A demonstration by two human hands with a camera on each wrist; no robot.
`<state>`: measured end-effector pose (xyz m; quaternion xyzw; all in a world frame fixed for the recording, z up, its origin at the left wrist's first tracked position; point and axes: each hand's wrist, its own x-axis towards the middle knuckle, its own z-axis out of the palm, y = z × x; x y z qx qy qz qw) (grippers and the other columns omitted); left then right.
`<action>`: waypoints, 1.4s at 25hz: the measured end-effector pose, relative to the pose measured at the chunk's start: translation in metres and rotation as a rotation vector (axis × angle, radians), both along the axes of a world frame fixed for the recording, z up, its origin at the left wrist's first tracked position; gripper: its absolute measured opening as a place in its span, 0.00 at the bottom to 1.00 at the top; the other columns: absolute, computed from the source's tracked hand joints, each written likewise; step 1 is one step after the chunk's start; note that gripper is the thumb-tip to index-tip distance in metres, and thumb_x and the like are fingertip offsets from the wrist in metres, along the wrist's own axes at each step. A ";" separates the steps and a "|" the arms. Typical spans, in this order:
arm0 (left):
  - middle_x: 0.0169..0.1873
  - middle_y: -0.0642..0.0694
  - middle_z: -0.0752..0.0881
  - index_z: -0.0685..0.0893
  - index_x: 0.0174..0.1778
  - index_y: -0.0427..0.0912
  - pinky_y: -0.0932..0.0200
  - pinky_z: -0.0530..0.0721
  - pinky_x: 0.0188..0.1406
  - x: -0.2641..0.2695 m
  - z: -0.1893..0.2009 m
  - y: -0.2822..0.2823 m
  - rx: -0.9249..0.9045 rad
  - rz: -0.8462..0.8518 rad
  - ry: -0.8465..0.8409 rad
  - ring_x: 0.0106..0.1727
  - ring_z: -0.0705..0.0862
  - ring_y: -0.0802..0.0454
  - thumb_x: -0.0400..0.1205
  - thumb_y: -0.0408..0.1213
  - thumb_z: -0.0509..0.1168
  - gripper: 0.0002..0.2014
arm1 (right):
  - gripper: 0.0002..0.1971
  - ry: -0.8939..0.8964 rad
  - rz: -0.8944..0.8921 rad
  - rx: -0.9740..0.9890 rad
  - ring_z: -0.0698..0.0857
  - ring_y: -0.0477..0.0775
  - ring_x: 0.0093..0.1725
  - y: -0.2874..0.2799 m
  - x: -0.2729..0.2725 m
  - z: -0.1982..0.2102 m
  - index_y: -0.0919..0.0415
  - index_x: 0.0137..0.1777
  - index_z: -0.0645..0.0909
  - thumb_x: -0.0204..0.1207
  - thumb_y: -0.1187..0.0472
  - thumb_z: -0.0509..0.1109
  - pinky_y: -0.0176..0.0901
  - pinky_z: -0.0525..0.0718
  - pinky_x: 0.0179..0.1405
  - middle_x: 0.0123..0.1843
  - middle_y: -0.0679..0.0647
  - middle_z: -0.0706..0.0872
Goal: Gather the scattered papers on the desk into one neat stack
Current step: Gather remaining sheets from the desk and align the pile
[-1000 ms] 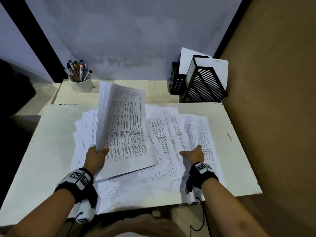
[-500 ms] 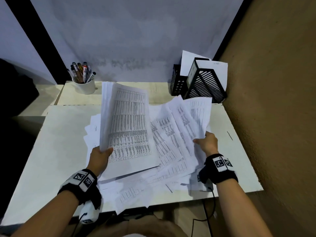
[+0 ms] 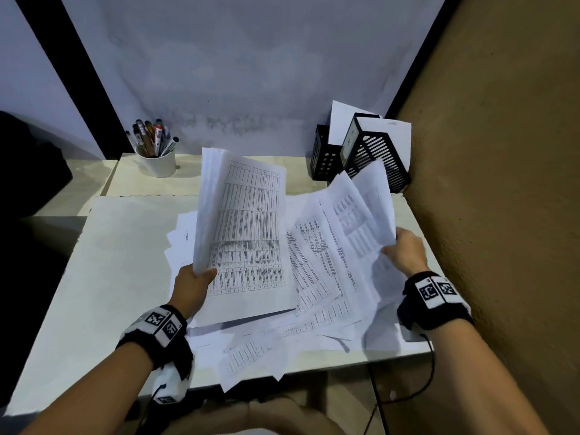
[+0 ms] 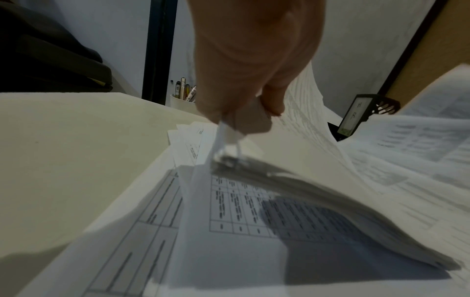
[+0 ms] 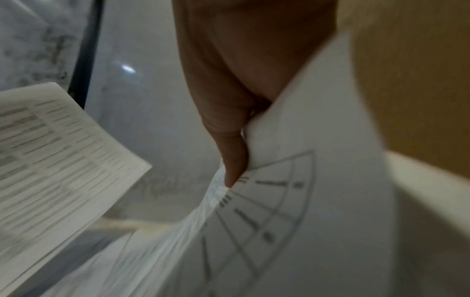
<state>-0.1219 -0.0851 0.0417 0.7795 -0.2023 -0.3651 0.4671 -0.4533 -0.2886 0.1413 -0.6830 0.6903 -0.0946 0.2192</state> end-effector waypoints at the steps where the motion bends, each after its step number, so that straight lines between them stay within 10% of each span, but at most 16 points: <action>1: 0.24 0.46 0.66 0.67 0.25 0.42 0.56 0.61 0.31 -0.001 0.002 -0.001 0.004 -0.004 -0.005 0.28 0.63 0.51 0.77 0.31 0.67 0.17 | 0.16 0.022 0.017 -0.041 0.84 0.68 0.55 -0.002 -0.005 0.014 0.64 0.58 0.82 0.70 0.70 0.66 0.48 0.77 0.45 0.56 0.70 0.86; 6: 0.24 0.46 0.67 0.69 0.27 0.40 0.57 0.62 0.31 -0.004 0.014 -0.006 -0.026 0.024 0.042 0.27 0.64 0.50 0.73 0.34 0.70 0.16 | 0.17 -0.086 -0.082 -0.357 0.86 0.65 0.50 -0.016 -0.048 0.094 0.65 0.60 0.82 0.71 0.66 0.71 0.56 0.81 0.48 0.54 0.74 0.87; 10: 0.23 0.46 0.68 0.69 0.26 0.40 0.58 0.61 0.27 -0.012 0.030 -0.018 -0.042 0.047 0.044 0.26 0.64 0.49 0.77 0.31 0.68 0.16 | 0.18 -0.679 -0.177 -0.452 0.82 0.36 0.31 -0.002 -0.065 0.134 0.67 0.61 0.80 0.70 0.71 0.71 0.32 0.82 0.33 0.43 0.55 0.89; 15: 0.29 0.43 0.75 0.75 0.36 0.37 0.61 0.69 0.28 -0.027 0.062 -0.042 -0.108 -0.061 0.109 0.31 0.72 0.48 0.79 0.31 0.65 0.08 | 0.20 -1.164 -0.270 -0.037 0.89 0.41 0.34 0.025 -0.005 0.053 0.72 0.68 0.75 0.75 0.74 0.66 0.35 0.88 0.36 0.44 0.49 0.91; 21: 0.38 0.44 0.88 0.82 0.48 0.39 0.62 0.87 0.28 -0.030 0.101 -0.046 -0.285 -0.216 0.284 0.38 0.86 0.49 0.84 0.31 0.58 0.08 | 0.22 -1.237 -0.094 0.371 0.86 0.63 0.58 0.044 0.071 0.009 0.68 0.68 0.75 0.73 0.75 0.69 0.52 0.87 0.53 0.62 0.64 0.86; 25: 0.27 0.51 0.90 0.81 0.43 0.42 0.64 0.86 0.26 -0.020 0.108 -0.040 -0.379 -0.211 0.279 0.35 0.86 0.48 0.85 0.31 0.55 0.11 | 0.20 -1.120 -0.003 0.436 0.87 0.62 0.55 0.030 0.091 0.024 0.74 0.64 0.78 0.70 0.77 0.71 0.55 0.84 0.61 0.60 0.67 0.86; 30: 0.49 0.52 0.91 0.86 0.56 0.52 0.51 0.87 0.53 0.003 0.120 -0.044 -0.622 -0.101 0.580 0.53 0.89 0.52 0.73 0.62 0.57 0.25 | 0.14 -1.133 0.032 0.209 0.87 0.58 0.47 0.032 0.108 0.029 0.59 0.45 0.83 0.66 0.77 0.74 0.52 0.86 0.54 0.44 0.54 0.89; 33: 0.43 0.56 0.91 0.81 0.60 0.43 0.53 0.85 0.55 0.004 0.121 -0.046 -0.583 -0.098 0.243 0.51 0.88 0.56 0.77 0.39 0.68 0.16 | 0.13 -1.142 0.039 0.101 0.89 0.47 0.39 0.038 0.114 0.019 0.60 0.48 0.82 0.66 0.73 0.76 0.41 0.88 0.43 0.41 0.51 0.88; 35: 0.36 0.59 0.92 0.85 0.53 0.44 0.60 0.86 0.45 0.007 0.115 -0.045 -0.588 -0.092 0.146 0.42 0.89 0.62 0.68 0.40 0.77 0.18 | 0.16 -1.187 0.048 0.103 0.89 0.41 0.39 0.039 0.117 0.010 0.63 0.52 0.81 0.66 0.73 0.76 0.36 0.87 0.43 0.43 0.52 0.89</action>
